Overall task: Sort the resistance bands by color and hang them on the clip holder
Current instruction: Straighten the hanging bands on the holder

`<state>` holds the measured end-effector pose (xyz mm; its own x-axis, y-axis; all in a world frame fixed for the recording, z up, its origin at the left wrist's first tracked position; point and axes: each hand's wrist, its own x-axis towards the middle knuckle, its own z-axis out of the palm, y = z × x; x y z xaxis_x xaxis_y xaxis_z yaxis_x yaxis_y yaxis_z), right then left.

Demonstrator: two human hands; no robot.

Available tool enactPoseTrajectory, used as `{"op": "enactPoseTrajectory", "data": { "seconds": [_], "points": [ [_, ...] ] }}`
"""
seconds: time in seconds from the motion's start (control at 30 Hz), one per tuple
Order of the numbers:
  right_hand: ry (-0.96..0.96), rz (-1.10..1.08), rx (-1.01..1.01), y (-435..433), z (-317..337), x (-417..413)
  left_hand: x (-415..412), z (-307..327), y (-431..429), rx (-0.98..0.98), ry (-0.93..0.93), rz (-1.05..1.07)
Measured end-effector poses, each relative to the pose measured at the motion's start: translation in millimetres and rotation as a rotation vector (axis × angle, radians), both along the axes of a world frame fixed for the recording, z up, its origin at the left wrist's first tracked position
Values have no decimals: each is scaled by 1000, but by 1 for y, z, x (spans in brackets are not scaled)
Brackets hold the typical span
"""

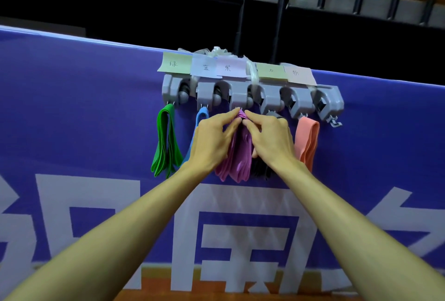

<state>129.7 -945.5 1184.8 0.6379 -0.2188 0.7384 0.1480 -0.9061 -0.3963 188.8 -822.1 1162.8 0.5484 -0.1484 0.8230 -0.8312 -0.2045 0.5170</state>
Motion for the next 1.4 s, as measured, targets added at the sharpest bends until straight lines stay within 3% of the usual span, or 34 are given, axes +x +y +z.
{"op": "enactPoseTrajectory", "data": {
  "seconds": [0.17,0.47,0.63,0.8,1.0,1.4],
  "points": [
    [-47,76,119,-4,9,0,3,10,-5,-38,14,-28],
    [-2,-42,23,-3,4,7,13,3,-3,7,13,65],
    [-37,118,137,0,8,0,8,9,-2,-91,57,33],
    [-74,138,237,-7,4,4,-1,16,-7,-71,110,-48],
    [-165,99,193,-4,14,10,5,23,-9,-135,33,-3],
    [-21,5,116,1,-12,17,7,-7,3,99,133,129]
  ]
}}
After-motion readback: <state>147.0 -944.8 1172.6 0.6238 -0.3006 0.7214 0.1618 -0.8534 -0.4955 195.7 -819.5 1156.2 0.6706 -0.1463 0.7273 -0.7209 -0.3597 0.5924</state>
